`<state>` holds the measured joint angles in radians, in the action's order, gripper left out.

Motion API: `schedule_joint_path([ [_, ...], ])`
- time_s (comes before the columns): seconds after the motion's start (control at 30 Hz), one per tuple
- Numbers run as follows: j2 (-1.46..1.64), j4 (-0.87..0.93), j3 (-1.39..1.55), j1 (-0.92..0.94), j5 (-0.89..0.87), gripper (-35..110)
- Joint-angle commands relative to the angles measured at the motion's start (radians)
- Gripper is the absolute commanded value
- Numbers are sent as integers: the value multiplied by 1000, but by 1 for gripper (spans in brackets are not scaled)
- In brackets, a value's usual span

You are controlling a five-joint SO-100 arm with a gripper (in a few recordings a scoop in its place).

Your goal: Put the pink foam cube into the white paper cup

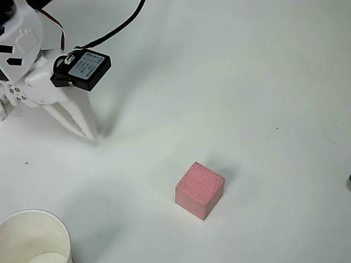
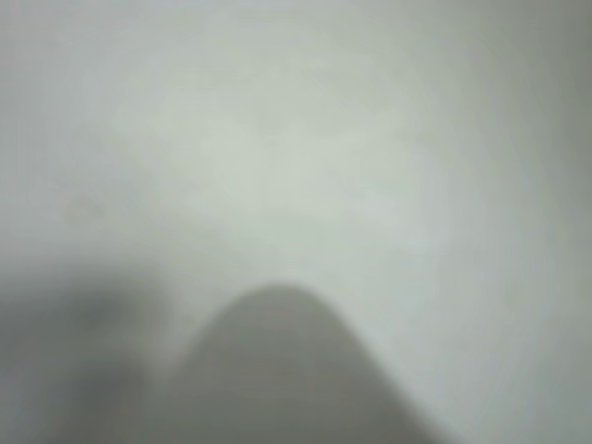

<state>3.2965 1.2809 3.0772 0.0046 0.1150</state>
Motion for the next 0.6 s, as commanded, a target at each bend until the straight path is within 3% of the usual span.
schedule_joint_path([
  [0.0, 14, 40, -169, 8, 75, 2],
  [0.3, 14, -83, -75, 8, 66, 1],
  [0.57, 14, -87, -121, 8, 78, 3],
])
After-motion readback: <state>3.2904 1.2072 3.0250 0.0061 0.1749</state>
